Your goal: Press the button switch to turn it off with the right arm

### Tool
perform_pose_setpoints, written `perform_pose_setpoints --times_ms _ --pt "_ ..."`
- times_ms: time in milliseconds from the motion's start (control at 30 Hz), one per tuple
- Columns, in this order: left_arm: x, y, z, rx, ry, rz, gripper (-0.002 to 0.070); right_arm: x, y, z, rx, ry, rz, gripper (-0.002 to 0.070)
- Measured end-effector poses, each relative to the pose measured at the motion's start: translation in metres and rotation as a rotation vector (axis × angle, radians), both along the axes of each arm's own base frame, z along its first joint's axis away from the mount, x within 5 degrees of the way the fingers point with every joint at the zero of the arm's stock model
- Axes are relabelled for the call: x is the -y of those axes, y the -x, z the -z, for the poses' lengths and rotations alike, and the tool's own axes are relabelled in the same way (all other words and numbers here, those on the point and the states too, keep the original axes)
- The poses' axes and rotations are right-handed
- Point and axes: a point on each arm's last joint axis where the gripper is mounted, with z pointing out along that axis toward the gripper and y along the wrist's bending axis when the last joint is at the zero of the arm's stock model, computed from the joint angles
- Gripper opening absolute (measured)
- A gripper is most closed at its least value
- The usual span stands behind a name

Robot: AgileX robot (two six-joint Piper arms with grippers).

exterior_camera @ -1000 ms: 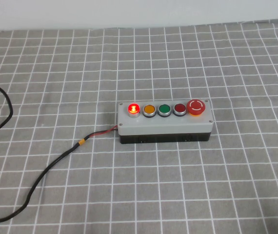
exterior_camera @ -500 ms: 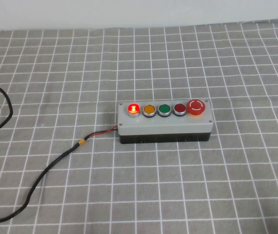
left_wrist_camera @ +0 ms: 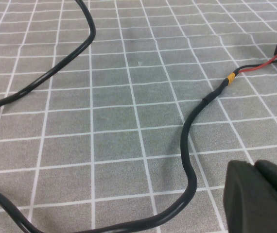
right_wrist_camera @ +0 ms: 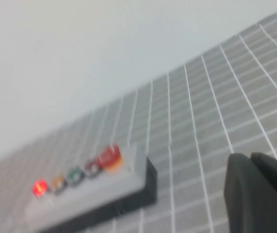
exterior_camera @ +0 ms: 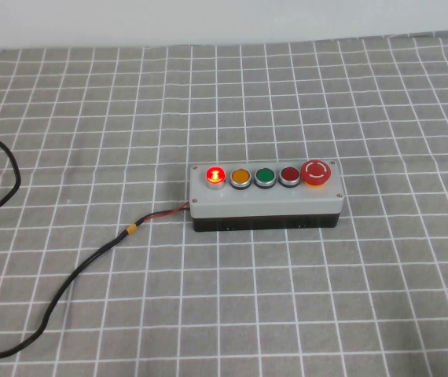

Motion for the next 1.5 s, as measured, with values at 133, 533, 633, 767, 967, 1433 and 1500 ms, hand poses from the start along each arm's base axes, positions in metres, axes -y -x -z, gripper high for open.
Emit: perform_pose_setpoints --times_ms 133,533,633,767,967,1433,1500 --pt "0.0 0.0 0.0 0.0 0.0 0.0 -0.0003 0.003 -0.001 -0.004 0.031 -0.069 0.029 -0.0017" --pt "0.0 0.0 0.0 0.0 0.0 0.0 -0.0003 -0.015 0.0 -0.038 -0.113 -0.17 -0.158 -0.0017" --pt "0.0 0.0 0.0 0.0 0.0 0.0 -0.0003 -0.026 -0.01 -0.058 -0.274 -0.102 -0.269 -0.0017" --pt "0.0 0.0 0.0 0.0 0.0 0.0 -0.0003 -0.038 -0.037 -0.084 -0.535 0.021 -0.414 -0.0017" --pt "0.0 0.0 0.0 0.0 0.0 0.0 -0.0003 -0.045 -0.097 -0.101 -0.818 0.185 -0.523 -0.0017" --pt "0.0 0.0 0.0 0.0 0.0 0.0 -0.0003 -0.162 -0.211 -0.115 -0.858 0.572 -0.769 -0.0017" --pt "0.0 0.0 0.0 0.0 0.0 0.0 -0.0003 -0.183 -0.221 -0.114 -0.839 0.605 -0.8 -0.0017"
